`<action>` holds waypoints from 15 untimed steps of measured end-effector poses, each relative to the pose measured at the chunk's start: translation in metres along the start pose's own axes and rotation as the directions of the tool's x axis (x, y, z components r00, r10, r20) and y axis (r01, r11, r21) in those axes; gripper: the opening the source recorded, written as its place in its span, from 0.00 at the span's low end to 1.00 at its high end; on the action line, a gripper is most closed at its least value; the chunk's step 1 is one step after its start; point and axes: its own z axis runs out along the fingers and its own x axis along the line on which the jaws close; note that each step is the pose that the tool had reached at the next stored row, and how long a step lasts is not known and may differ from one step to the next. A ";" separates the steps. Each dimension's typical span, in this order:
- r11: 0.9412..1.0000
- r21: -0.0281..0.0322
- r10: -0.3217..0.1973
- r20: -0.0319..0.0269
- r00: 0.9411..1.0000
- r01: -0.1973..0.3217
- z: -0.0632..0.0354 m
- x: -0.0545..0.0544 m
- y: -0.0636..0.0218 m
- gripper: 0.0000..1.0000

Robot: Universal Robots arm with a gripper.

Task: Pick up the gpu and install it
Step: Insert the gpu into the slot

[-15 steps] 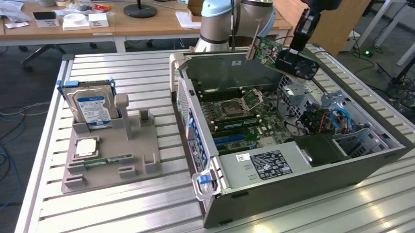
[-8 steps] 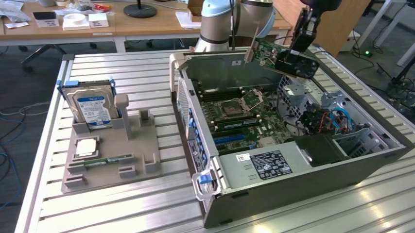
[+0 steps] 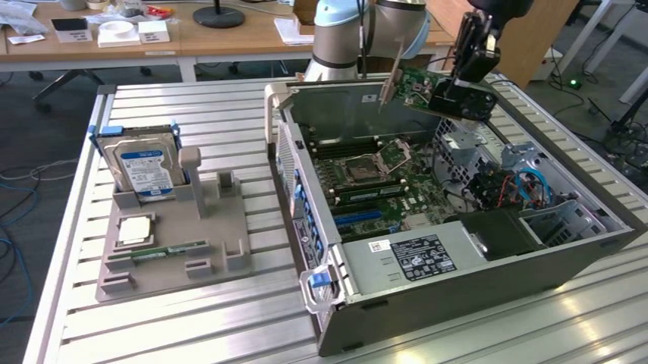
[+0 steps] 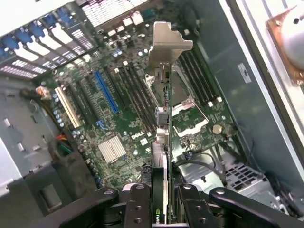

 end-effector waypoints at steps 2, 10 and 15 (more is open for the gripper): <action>0.999 -0.001 -0.038 -0.001 0.999 0.038 0.0003 0.000 0.0000 0.26; 0.984 -0.005 -0.179 -0.006 0.984 0.179 0.0009 0.000 -0.0001 0.26; 0.982 -0.005 -0.190 -0.006 0.982 0.190 0.0010 0.000 0.0000 0.26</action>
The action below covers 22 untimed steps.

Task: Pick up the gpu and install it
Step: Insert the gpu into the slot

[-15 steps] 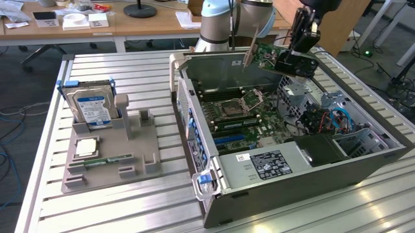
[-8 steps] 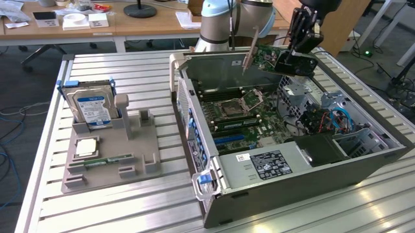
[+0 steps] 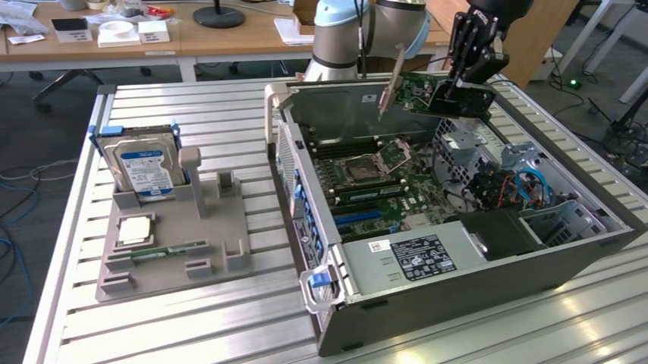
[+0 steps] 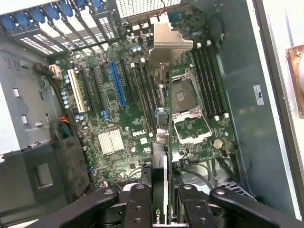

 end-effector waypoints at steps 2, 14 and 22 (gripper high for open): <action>1.000 0.000 0.000 0.000 1.000 0.000 0.0000 0.000 0.0000 0.26; 1.000 0.000 -0.016 -0.001 1.000 0.016 0.0000 0.000 0.0000 0.26; 0.997 -0.002 -0.080 -0.003 0.997 0.080 0.0001 0.000 0.0000 0.26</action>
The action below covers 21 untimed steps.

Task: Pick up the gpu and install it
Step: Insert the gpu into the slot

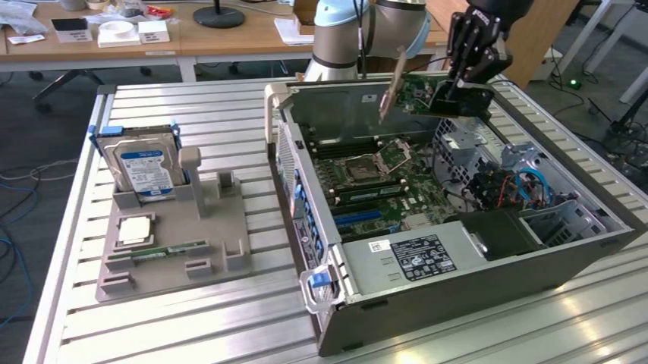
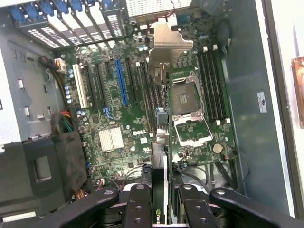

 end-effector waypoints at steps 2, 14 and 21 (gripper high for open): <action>1.000 -0.001 -0.021 -0.001 1.000 0.021 0.0001 0.000 0.0000 0.26; 0.989 -0.004 -0.150 -0.005 0.989 0.150 0.0010 0.000 0.0000 0.26; 0.985 -0.005 -0.173 -0.008 0.985 0.173 0.0012 0.000 -0.0001 0.26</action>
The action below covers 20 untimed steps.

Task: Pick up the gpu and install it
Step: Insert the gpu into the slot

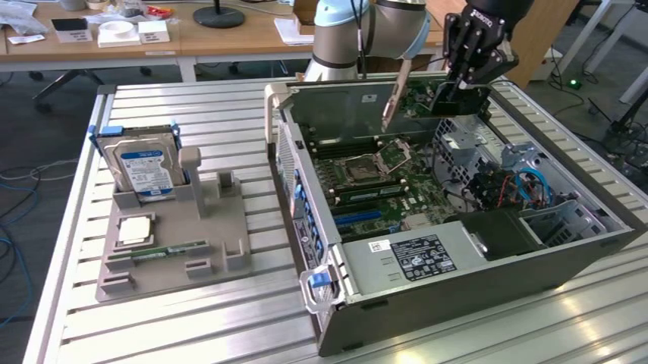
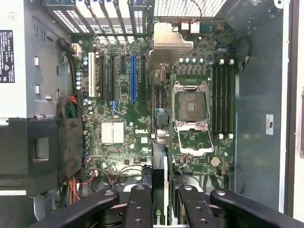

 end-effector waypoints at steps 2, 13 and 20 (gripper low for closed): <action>1.000 0.002 -0.001 0.000 1.000 0.001 0.0012 0.000 0.0004 0.26; 0.999 0.037 -0.018 0.000 1.000 0.018 0.0072 0.000 0.0042 0.26; 0.999 0.037 -0.018 0.000 1.000 0.018 0.0080 0.000 0.0045 0.26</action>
